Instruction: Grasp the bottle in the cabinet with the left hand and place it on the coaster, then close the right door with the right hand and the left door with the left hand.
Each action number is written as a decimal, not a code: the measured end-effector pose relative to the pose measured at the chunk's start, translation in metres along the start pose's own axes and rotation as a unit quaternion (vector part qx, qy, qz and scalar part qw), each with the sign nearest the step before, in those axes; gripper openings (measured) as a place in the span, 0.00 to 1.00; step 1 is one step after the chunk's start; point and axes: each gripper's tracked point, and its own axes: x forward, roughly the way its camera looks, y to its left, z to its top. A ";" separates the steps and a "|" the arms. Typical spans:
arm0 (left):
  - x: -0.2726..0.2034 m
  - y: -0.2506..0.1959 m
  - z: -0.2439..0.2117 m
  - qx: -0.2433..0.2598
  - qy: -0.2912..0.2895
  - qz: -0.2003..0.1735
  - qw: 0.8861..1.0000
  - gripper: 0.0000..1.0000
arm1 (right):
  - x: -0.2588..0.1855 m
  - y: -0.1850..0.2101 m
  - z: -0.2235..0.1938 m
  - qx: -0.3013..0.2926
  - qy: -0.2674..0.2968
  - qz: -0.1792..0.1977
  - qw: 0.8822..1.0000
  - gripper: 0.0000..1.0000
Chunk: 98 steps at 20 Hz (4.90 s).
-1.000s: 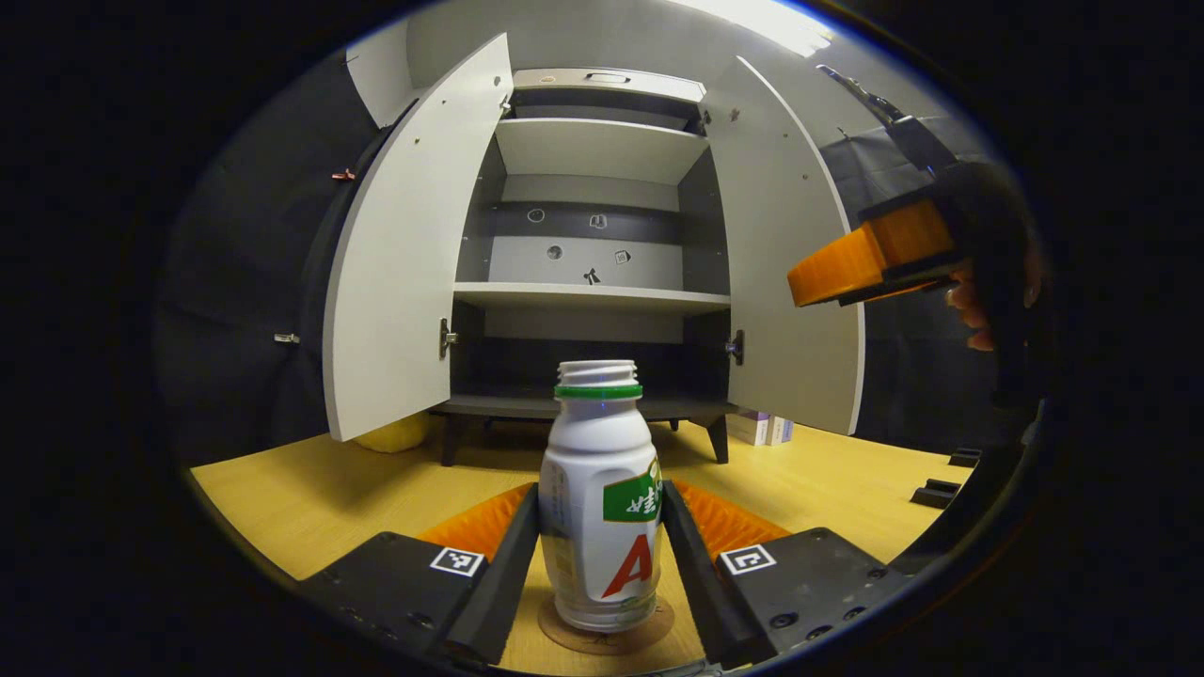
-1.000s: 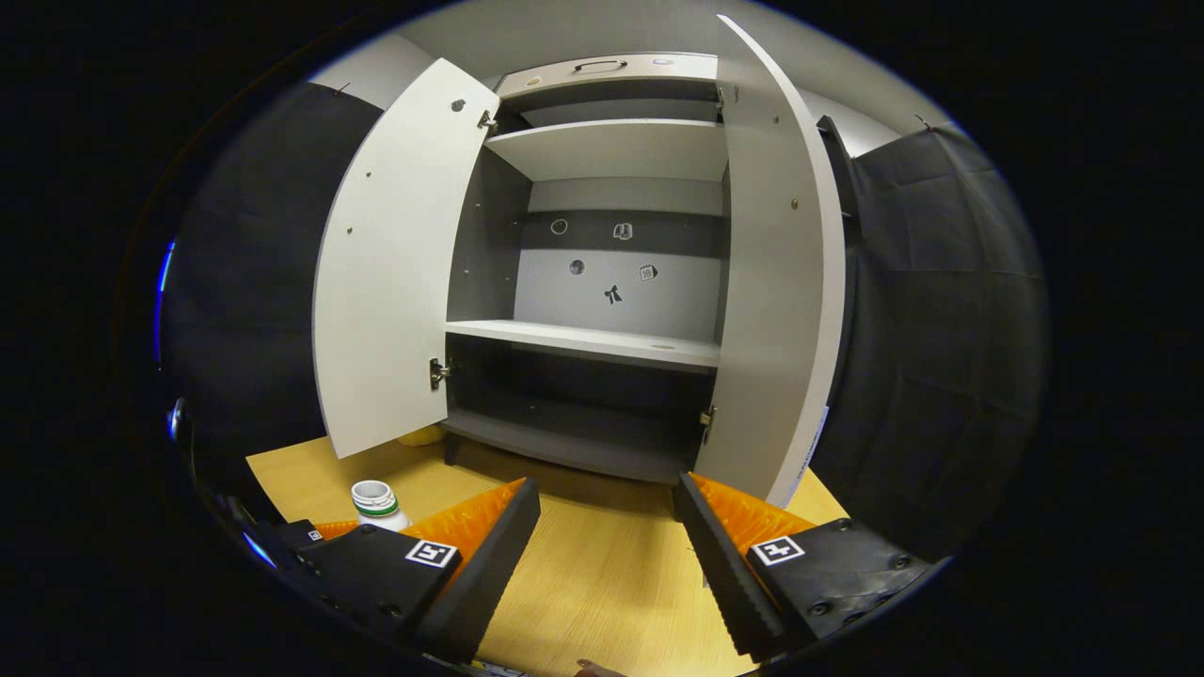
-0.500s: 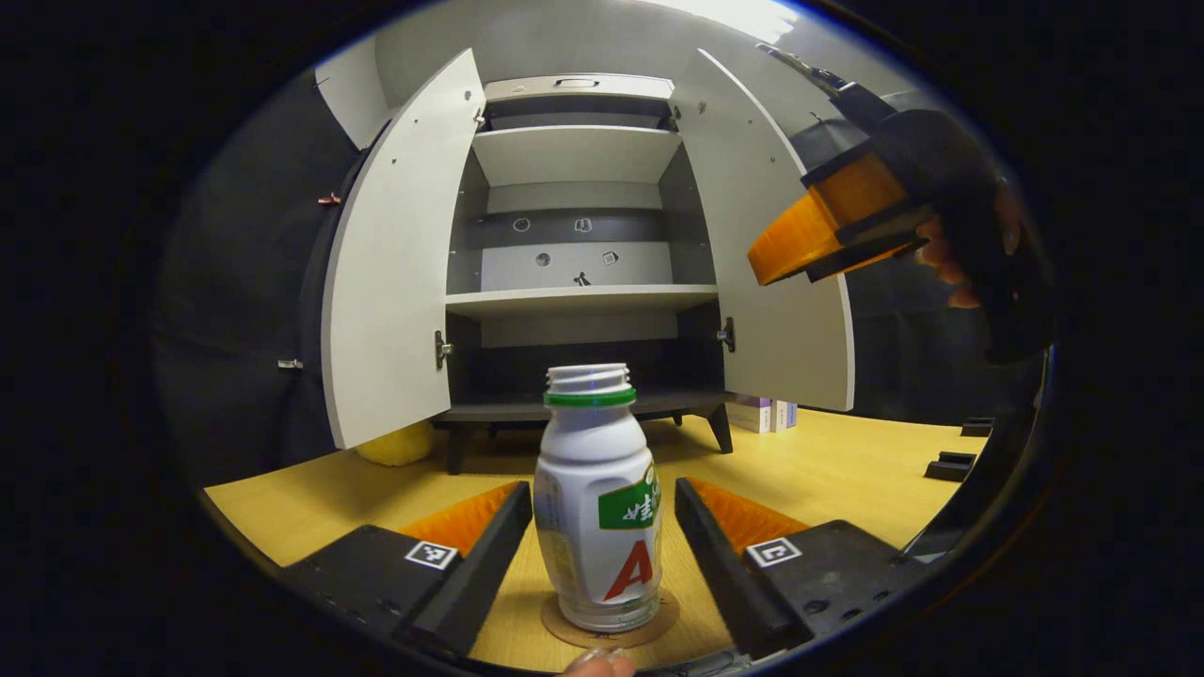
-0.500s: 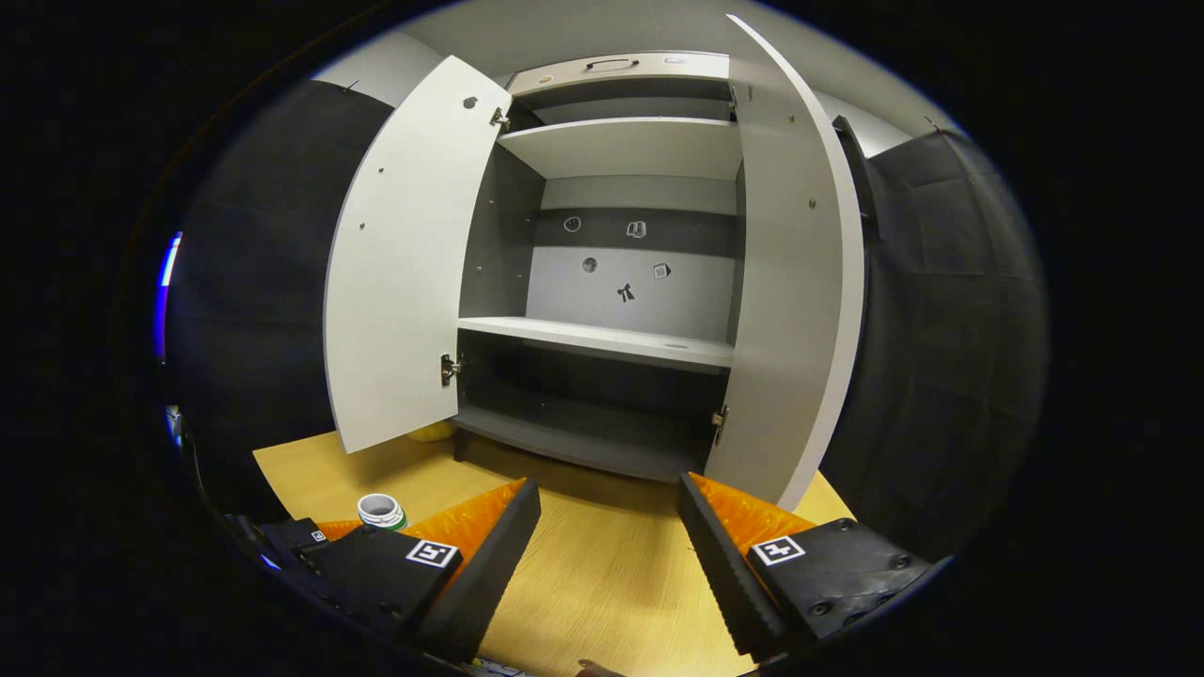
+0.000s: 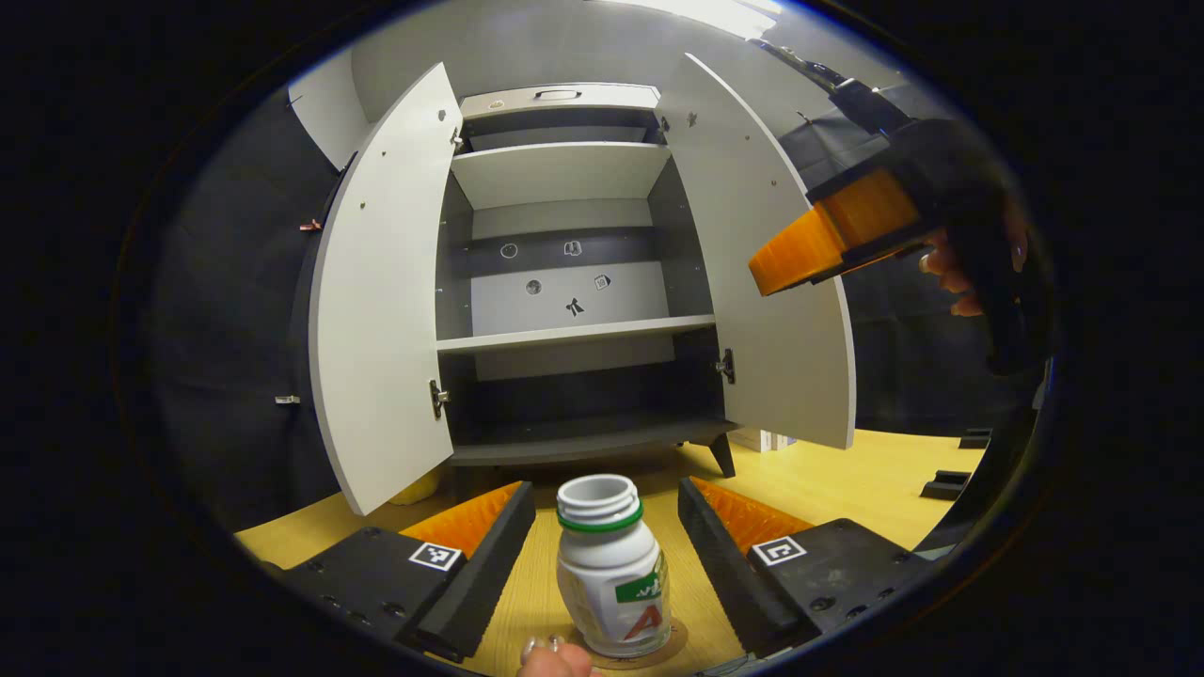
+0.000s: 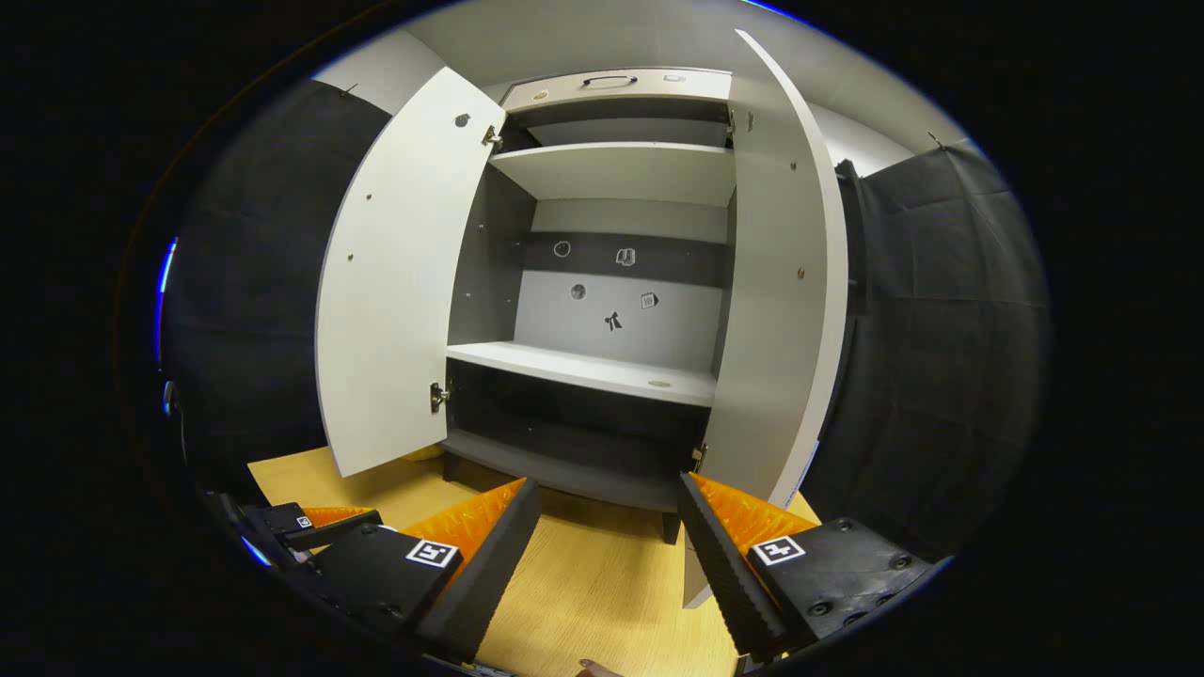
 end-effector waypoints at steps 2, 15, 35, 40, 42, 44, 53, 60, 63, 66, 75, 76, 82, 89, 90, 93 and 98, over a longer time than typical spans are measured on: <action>0.003 -0.004 0.029 -0.005 -0.008 -0.020 1.000 0.96 | 0.002 -0.003 0.019 0.004 -0.008 -0.015 1.000 0.97; 0.033 0.007 0.177 -0.002 -0.046 -0.174 0.984 0.96 | -0.015 -0.054 0.124 0.049 -0.041 -0.184 0.981 0.97; 0.079 0.033 0.213 -0.078 -0.001 -0.091 0.993 0.98 | 0.000 -0.191 0.159 -0.006 -0.069 -0.205 0.976 0.94; 0.074 0.028 0.211 -0.056 0.008 -0.082 0.995 0.98 | 0.010 -0.173 0.154 0.064 -0.064 -0.142 0.986 0.94; 0.073 0.028 0.213 -0.053 0.009 -0.081 0.995 0.98 | 0.014 -0.163 0.153 0.071 -0.065 -0.126 0.987 0.94; 0.075 0.030 0.211 -0.053 0.012 -0.077 0.996 0.98 | 0.019 -0.149 0.156 0.061 -0.067 -0.111 0.990 0.94; 0.063 0.064 0.205 -0.052 0.016 -0.035 0.998 0.98 | 0.068 -0.074 0.162 0.064 -0.069 -0.024 0.995 0.94; 0.043 0.114 0.210 -0.050 0.011 0.021 0.998 0.98 | 0.090 -0.018 0.176 0.038 -0.080 0.023 0.996 0.97; 0.025 0.140 0.212 -0.053 0.013 0.048 0.997 0.97 | 0.083 -0.008 0.177 0.014 -0.087 0.022 0.996 0.96; 0.003 0.175 0.219 -0.058 0.012 0.076 0.995 0.97 | 0.083 0.004 0.179 0.010 -0.091 0.025 0.996 0.97; -0.031 0.314 0.242 -0.035 -0.019 0.168 0.985 0.97 | 0.087 0.043 0.181 0.034 -0.087 0.028 0.995 0.97; -0.029 0.325 0.241 -0.036 -0.020 0.170 0.985 0.97 | 0.086 0.042 0.180 0.033 -0.086 0.020 0.996 0.97; 0.009 0.356 0.250 -0.061 -0.045 0.144 0.987 0.97 | 0.077 0.028 0.175 0.022 -0.073 -0.037 0.996 0.96; 0.029 0.343 0.259 -0.064 -0.059 0.097 0.992 0.97 | 0.071 0.011 0.161 0.023 -0.052 -0.090 0.994 0.97; 0.029 0.343 0.260 -0.062 -0.060 0.093 0.992 0.94 | 0.071 0.010 0.160 0.025 -0.049 -0.093 0.994 0.97; 0.033 0.335 0.261 -0.051 -0.056 0.085 0.993 0.94 | 0.076 0.009 0.157 0.028 -0.044 -0.095 0.994 0.97; 0.038 0.312 0.265 -0.042 -0.049 0.074 0.995 0.94 | 0.084 0.016 0.150 0.036 -0.045 -0.073 0.996 0.97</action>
